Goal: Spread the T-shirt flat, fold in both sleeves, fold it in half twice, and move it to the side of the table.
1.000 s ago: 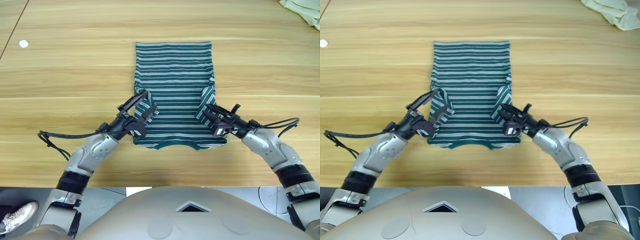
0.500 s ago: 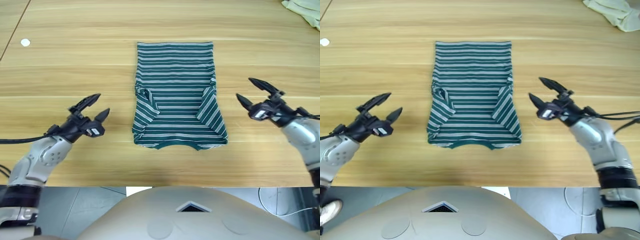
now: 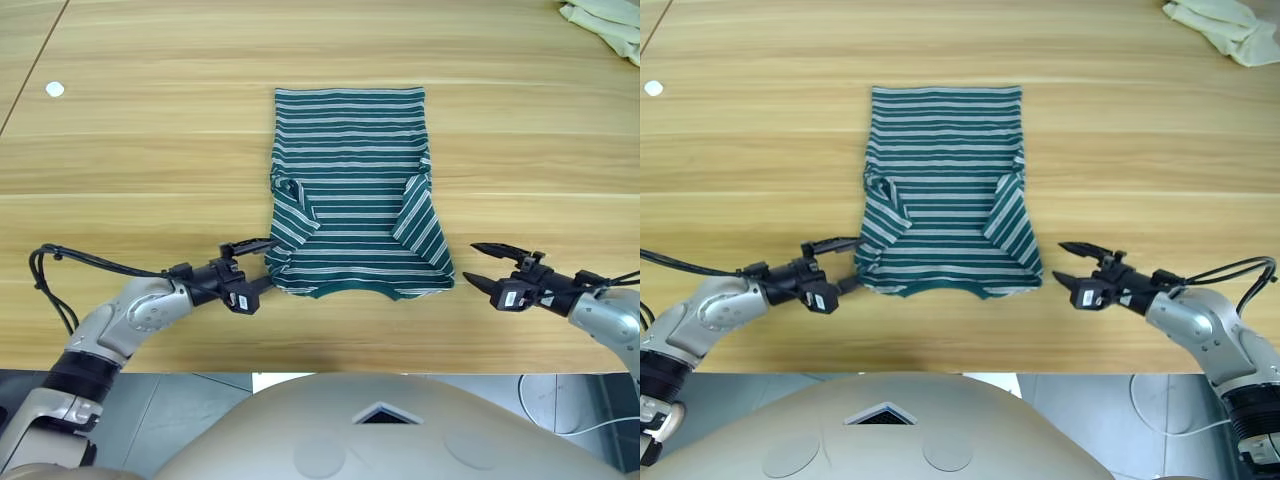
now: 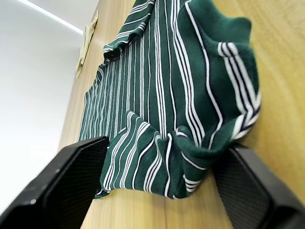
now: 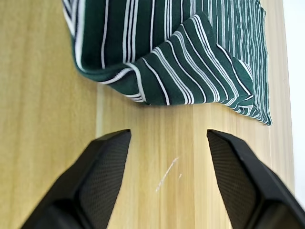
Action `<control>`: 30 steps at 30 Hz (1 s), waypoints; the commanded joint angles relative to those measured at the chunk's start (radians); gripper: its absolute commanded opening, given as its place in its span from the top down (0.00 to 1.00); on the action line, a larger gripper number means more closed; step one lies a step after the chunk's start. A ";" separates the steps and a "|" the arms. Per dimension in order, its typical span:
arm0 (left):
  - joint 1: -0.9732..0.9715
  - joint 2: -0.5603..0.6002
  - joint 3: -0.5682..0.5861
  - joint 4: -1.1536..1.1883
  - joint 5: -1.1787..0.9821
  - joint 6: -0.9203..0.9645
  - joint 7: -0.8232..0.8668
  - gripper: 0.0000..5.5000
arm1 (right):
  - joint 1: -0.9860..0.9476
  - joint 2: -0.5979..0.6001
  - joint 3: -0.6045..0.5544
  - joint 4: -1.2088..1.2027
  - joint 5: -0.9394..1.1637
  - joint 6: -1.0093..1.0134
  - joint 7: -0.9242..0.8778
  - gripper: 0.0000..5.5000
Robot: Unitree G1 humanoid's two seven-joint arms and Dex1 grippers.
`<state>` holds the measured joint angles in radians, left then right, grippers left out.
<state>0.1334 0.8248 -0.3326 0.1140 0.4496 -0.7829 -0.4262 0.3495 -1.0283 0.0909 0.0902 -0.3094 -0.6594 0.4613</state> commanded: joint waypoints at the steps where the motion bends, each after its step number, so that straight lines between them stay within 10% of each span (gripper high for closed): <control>1: 0.013 0.006 -0.076 0.082 0.112 0.025 -0.053 0.30 | 0.018 0.025 0.051 -0.013 -0.043 0.016 0.043 0.46; 14: 0.025 0.014 -0.121 0.086 0.077 0.016 -0.063 0.74 | -0.025 0.047 0.123 -0.014 -0.049 0.000 0.063 0.46; 30: 0.058 0.009 -0.111 0.056 0.011 -0.005 -0.047 1.00 | -0.047 0.048 0.131 0.023 -0.049 -0.017 0.044 1.00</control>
<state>0.0993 0.8333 -0.4011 0.1442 0.4250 -0.8207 -0.4378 0.2910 -0.9885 0.2159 0.0857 -0.3299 -0.6991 0.4848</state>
